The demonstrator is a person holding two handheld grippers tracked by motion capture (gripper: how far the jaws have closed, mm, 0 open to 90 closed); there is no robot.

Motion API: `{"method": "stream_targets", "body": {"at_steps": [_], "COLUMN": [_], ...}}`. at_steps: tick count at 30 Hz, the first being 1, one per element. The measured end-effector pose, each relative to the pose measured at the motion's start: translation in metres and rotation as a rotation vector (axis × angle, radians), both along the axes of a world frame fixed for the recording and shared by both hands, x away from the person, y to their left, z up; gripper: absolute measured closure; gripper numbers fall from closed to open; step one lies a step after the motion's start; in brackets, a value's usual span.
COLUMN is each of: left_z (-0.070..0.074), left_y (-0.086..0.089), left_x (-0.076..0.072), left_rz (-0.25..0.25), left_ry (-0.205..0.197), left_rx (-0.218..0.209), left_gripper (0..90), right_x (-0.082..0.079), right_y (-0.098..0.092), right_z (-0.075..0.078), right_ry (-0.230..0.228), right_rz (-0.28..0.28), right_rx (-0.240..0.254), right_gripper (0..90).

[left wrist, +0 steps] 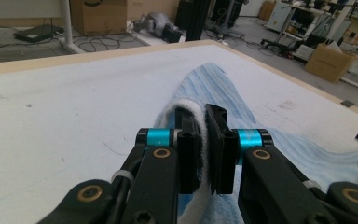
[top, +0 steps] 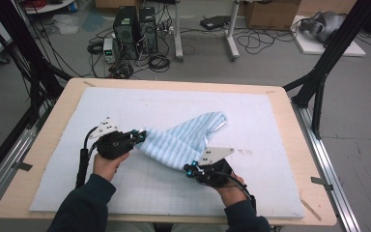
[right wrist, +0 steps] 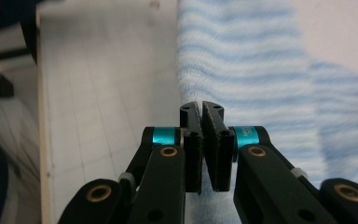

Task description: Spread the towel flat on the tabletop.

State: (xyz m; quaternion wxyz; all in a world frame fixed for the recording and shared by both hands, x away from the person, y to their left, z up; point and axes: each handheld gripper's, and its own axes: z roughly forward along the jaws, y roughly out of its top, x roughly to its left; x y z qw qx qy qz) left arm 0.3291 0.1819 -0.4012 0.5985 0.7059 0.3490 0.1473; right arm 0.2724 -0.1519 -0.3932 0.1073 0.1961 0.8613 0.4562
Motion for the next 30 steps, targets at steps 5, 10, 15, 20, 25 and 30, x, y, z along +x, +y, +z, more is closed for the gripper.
{"method": "stream_targets", "body": {"at_steps": [5, 10, 15, 20, 25, 30], "left_z": [-0.004, -0.006, -0.006, -0.003, -0.004, -0.007], "left_y": [-0.006, -0.014, -0.015, -0.012, -0.009, -0.007], "left_x": [0.007, 0.016, 0.016, 0.013, 0.011, 0.011], "left_rz": [0.037, 0.131, 0.136, 0.129, 0.111, 0.095], "left_ry": [0.005, 0.025, 0.011, 0.005, 0.006, 0.017], "left_rx": [-0.010, -0.012, 0.014, 0.016, 0.035, 0.045], "left_gripper": [81.5, 42.1, 37.0, 37.2, 37.8, 38.3], "right_x": [0.025, 0.062, 0.093, 0.113, 0.122, 0.113], "right_y": [-0.014, -0.024, -0.034, -0.040, -0.041, -0.044], "right_z": [0.013, 0.010, -0.007, -0.020, -0.032, -0.024], "right_ry": [-0.020, 0.002, 0.052, 0.093, 0.135, 0.092], "right_rz": [-0.116, -0.272, -0.412, -0.516, -0.574, -0.580], "right_rx": [0.024, 0.014, -0.012, -0.038, -0.097, -0.062], "right_gripper": [86.5, 86.6, 86.6, 86.5, 81.9, 65.0]}}
